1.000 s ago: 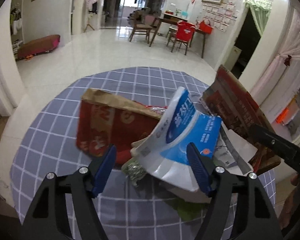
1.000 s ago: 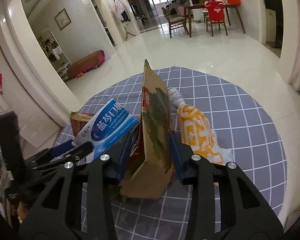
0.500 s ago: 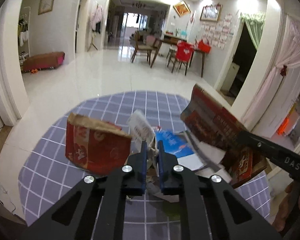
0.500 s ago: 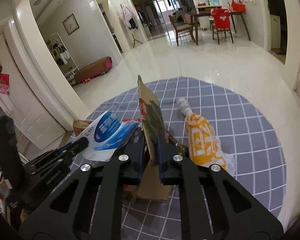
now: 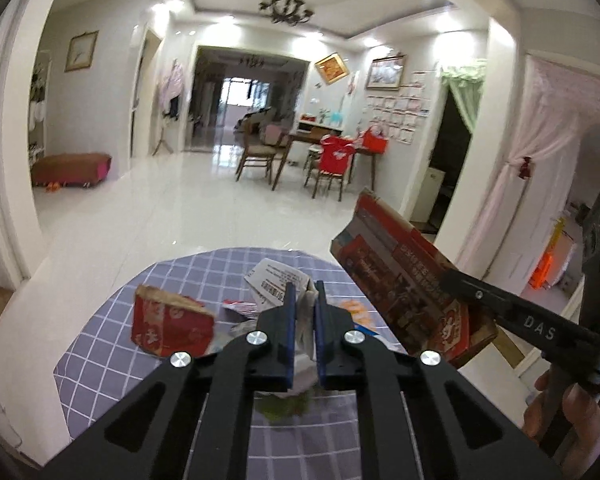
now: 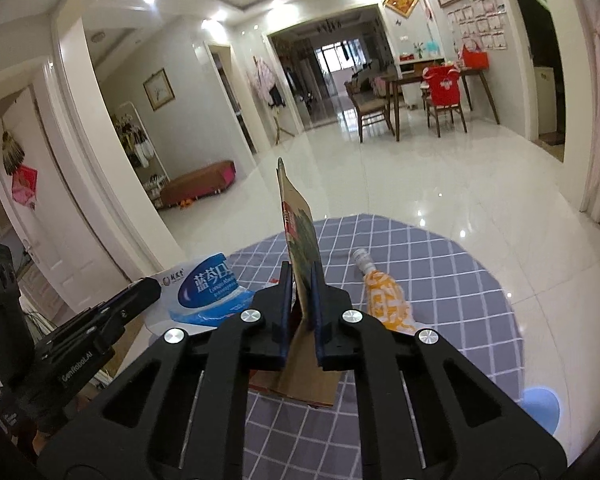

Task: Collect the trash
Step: 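Carry both held items over to the light-blue bucket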

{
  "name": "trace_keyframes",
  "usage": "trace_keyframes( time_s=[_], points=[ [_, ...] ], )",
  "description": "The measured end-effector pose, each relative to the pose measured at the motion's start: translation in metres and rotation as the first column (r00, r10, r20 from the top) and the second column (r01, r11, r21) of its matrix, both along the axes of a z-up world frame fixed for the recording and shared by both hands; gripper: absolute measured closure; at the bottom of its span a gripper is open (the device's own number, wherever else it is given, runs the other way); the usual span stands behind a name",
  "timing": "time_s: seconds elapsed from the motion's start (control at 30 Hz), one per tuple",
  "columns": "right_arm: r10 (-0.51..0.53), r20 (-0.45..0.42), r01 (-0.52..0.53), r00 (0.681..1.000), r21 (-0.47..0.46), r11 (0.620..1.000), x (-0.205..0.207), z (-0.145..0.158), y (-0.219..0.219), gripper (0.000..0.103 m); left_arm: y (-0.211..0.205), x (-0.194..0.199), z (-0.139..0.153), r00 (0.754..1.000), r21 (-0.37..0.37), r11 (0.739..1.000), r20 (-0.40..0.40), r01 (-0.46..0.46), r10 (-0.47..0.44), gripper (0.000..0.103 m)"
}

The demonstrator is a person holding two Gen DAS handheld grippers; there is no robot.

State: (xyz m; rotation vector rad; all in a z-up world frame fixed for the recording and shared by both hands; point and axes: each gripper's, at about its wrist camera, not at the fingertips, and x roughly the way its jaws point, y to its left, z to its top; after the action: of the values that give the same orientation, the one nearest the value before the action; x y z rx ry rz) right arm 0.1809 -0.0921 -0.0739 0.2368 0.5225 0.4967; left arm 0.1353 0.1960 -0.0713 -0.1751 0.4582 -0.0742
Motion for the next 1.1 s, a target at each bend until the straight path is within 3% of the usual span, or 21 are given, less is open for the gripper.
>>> trace_keyframes(
  time_s=[0.17, 0.3, 0.53, 0.63, 0.77, 0.93, 1.1],
  points=[
    [-0.079, 0.030, 0.078, 0.996, 0.036, 0.996, -0.033, 0.009, -0.059, 0.093, -0.058, -0.015, 0.014, 0.995, 0.021, 0.995, 0.015, 0.103, -0.103, 0.095],
    [-0.181, 0.020, 0.179, 0.983, 0.056, 0.982, -0.056, 0.001, -0.124, 0.093, -0.124, -0.020, 0.018, 0.976, 0.046, 0.975, 0.011, 0.218, -0.218, 0.095],
    [-0.391, -0.054, 0.394, 0.919, 0.045, 0.918, -0.086, -0.043, -0.253, 0.093, -0.257, -0.021, -0.001, 0.898, 0.087, 0.894, -0.027, 0.440, -0.440, 0.095],
    [-0.455, -0.114, 0.462, 0.883, 0.039, 0.886, -0.089, -0.078, -0.301, 0.093, -0.315, -0.013, -0.031, 0.852, 0.094, 0.847, -0.077, 0.523, -0.517, 0.095],
    [-0.510, -0.207, 0.522, 0.835, 0.001, 0.853, -0.081, -0.133, -0.349, 0.093, -0.372, 0.014, -0.084, 0.811, 0.086, 0.813, -0.180, 0.576, -0.556, 0.095],
    [-0.531, -0.325, 0.552, 0.783, -0.031, 0.833, -0.058, -0.205, -0.388, 0.093, -0.419, 0.068, -0.160, 0.761, 0.030, 0.800, -0.334, 0.599, -0.557, 0.095],
    [-0.511, -0.409, 0.545, 0.756, -0.039, 0.837, -0.024, -0.260, -0.402, 0.092, -0.447, 0.105, -0.216, 0.743, 0.065, 0.804, -0.431, 0.592, -0.512, 0.095]
  ],
)
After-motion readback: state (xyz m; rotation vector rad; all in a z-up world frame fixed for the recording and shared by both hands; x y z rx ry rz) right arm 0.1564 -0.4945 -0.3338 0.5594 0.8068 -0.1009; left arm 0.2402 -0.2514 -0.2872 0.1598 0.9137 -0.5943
